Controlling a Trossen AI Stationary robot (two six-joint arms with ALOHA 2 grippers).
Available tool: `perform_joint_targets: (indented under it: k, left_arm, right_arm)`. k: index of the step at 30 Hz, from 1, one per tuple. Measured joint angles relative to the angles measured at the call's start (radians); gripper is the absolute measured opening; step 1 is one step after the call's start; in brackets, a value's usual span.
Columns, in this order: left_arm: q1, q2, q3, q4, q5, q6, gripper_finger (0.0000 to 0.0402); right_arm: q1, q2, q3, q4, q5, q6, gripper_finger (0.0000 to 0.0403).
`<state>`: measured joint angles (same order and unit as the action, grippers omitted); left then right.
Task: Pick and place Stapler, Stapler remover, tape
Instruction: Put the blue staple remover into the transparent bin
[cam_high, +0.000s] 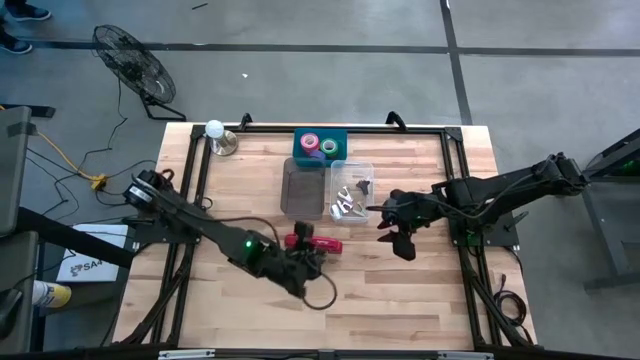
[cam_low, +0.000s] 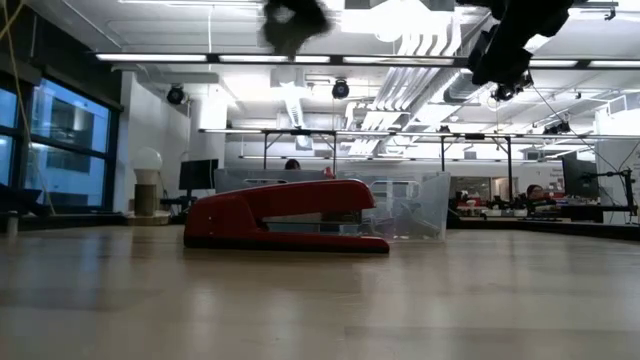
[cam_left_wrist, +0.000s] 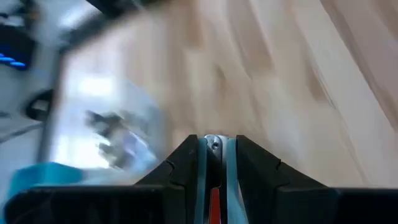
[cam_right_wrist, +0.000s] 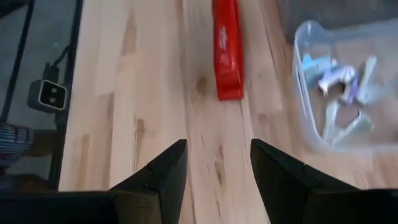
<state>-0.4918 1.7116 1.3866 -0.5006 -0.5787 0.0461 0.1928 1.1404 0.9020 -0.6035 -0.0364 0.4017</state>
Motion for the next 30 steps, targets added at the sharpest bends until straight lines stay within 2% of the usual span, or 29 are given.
perform_joint_targets:
  k: [7, 15, 30]
  left_arm:
    - [0.057, -0.001, 0.154, 0.065, -0.158, 0.002, 0.0080]
    - [0.109, -0.002, 0.207, 0.170, -0.245, 0.061, 0.0080]
    - [0.141, -0.002, 0.207, 0.434, -0.298, 0.163, 0.0080]
  right_arm:
    - [0.000, 0.000, 0.000, 0.186, 0.008, -0.126, 0.0167]
    - [-0.004, 0.000, 0.000, 0.365, 0.158, -0.202, 0.0167]
    - [-0.005, -0.001, 0.000, 0.373, 0.297, -0.250, 0.0167]
